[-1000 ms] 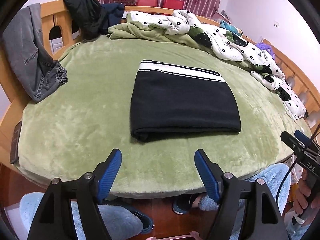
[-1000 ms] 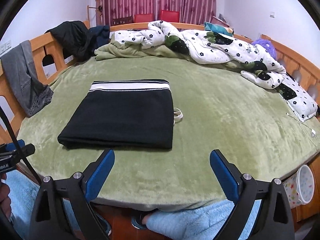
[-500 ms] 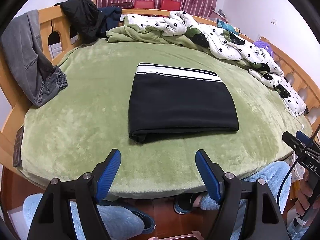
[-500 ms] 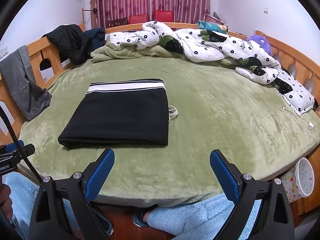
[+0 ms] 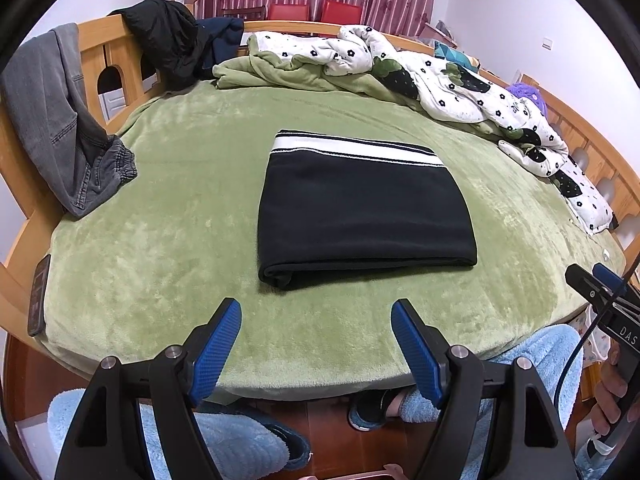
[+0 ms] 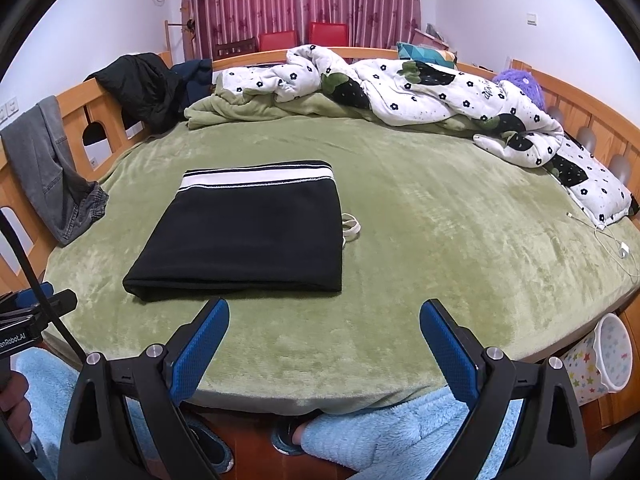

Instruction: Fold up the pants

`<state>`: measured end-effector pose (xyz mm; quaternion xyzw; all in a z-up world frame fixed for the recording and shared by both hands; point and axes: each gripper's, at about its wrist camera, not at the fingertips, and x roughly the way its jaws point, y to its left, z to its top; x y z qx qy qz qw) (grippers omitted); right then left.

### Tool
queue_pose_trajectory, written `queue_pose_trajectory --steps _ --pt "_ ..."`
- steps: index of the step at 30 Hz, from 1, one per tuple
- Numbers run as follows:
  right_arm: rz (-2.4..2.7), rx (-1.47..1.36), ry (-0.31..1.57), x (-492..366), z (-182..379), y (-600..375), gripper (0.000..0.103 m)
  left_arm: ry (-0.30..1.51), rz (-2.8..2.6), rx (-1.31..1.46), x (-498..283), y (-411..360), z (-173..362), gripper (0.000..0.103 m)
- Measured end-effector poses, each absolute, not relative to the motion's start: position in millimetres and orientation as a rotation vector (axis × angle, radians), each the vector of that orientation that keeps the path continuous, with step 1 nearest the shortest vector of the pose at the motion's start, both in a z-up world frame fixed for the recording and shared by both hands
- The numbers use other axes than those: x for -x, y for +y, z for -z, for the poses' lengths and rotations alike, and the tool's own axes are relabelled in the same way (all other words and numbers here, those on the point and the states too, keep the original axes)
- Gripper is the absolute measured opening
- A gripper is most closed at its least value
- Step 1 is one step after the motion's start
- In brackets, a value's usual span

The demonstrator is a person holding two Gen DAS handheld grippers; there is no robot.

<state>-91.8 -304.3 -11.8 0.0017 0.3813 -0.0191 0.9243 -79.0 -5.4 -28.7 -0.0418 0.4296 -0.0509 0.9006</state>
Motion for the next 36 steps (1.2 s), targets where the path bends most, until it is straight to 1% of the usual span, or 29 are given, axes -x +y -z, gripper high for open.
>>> queue_pose_trajectory --steps 36 --pt "0.032 -0.020 0.783 92.0 10.3 -298.0 0.095 0.883 0.069 0.093 71.6 -1.8 19.1 0.078"
